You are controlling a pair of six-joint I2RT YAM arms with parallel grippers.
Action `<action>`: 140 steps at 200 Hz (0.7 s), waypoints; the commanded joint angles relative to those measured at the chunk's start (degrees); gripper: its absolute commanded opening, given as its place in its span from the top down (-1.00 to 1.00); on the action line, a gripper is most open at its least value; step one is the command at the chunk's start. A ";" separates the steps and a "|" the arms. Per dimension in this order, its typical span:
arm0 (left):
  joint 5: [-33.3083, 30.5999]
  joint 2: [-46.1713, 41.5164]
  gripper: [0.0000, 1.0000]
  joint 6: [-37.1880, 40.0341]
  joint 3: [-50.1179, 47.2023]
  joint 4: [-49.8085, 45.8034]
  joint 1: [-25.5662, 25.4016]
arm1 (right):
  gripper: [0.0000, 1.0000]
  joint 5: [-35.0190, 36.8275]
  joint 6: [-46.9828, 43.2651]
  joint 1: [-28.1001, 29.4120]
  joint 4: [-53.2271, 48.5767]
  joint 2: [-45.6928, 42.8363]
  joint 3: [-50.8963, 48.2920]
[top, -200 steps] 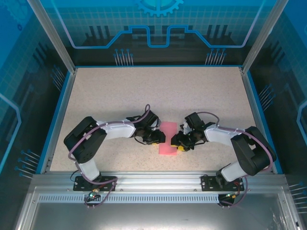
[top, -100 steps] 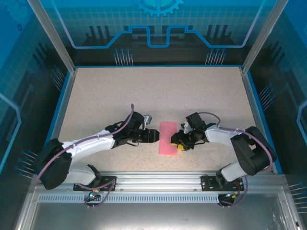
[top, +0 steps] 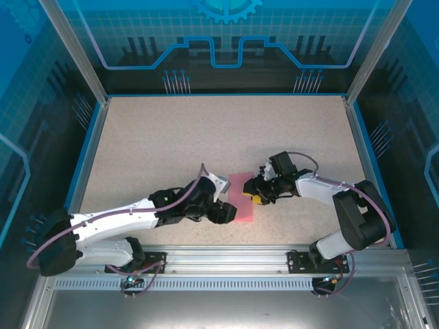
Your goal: Fold a paper plane with a square sheet of paper (fold left side to right side)
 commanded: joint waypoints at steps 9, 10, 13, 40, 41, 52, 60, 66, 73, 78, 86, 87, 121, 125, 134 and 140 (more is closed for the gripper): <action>-9.41 6.23 -0.41 2.70 5.97 -4.07 -6.13 | 0.12 -3.00 1.33 -0.84 -0.52 0.46 2.73; -9.54 6.48 -0.41 2.72 6.11 -4.03 -6.26 | 0.12 -3.01 1.35 -0.83 -0.53 0.47 2.87; -9.84 7.19 -0.42 2.74 6.41 -3.99 -6.62 | 0.12 -2.92 1.30 -0.83 -0.66 0.55 2.98; -12.30 12.63 -0.47 2.70 9.82 -4.48 -7.97 | 0.12 -2.77 0.96 -0.84 -1.42 1.27 4.05; -12.39 12.80 -0.47 2.72 9.93 -4.54 -8.02 | 0.12 -2.84 0.99 -0.83 -1.42 1.32 4.06; -12.84 14.37 -0.48 3.03 10.92 -4.78 -8.27 | 0.12 -2.92 1.02 -0.87 -1.60 1.45 4.29; -12.92 15.40 -0.50 3.09 11.41 -4.63 -8.37 | 0.12 -2.95 1.02 -0.83 -1.75 1.62 4.41; -12.96 16.13 -0.50 2.96 11.81 -4.56 -8.52 | 0.12 -2.92 0.97 -0.87 -1.82 1.71 4.48; -12.99 17.06 -0.51 2.79 12.33 -4.80 -8.51 | 0.12 -2.92 0.89 -0.81 -1.86 1.80 4.68; -12.94 17.65 -0.52 2.83 12.85 -5.06 -8.60 | 0.12 -2.99 0.92 -0.84 -1.83 1.89 4.75; -13.07 18.85 -0.53 2.80 13.86 -5.62 -8.83 | 0.12 -2.93 0.87 -0.81 -1.95 1.98 4.84; -13.08 18.98 -0.54 2.81 14.01 -5.73 -8.84 | 0.12 -2.93 0.86 -0.82 -1.95 1.98 4.84; -13.95 24.52 -0.58 2.06 18.30 -9.08 -9.25 | 0.12 -3.08 1.07 -0.85 -1.86 2.40 4.94; -14.28 25.27 -0.58 1.89 18.93 -9.65 -9.30 | 0.12 -3.07 1.08 -0.83 -1.86 2.40 4.93; -15.34 26.94 -0.58 1.63 20.41 -11.13 -9.59 | 0.12 -3.01 1.05 -0.83 -1.86 2.38 5.09; -16.28 28.04 -0.58 1.45 21.44 -12.33 -9.76 | 0.12 -3.09 1.10 -0.86 -1.84 2.38 5.04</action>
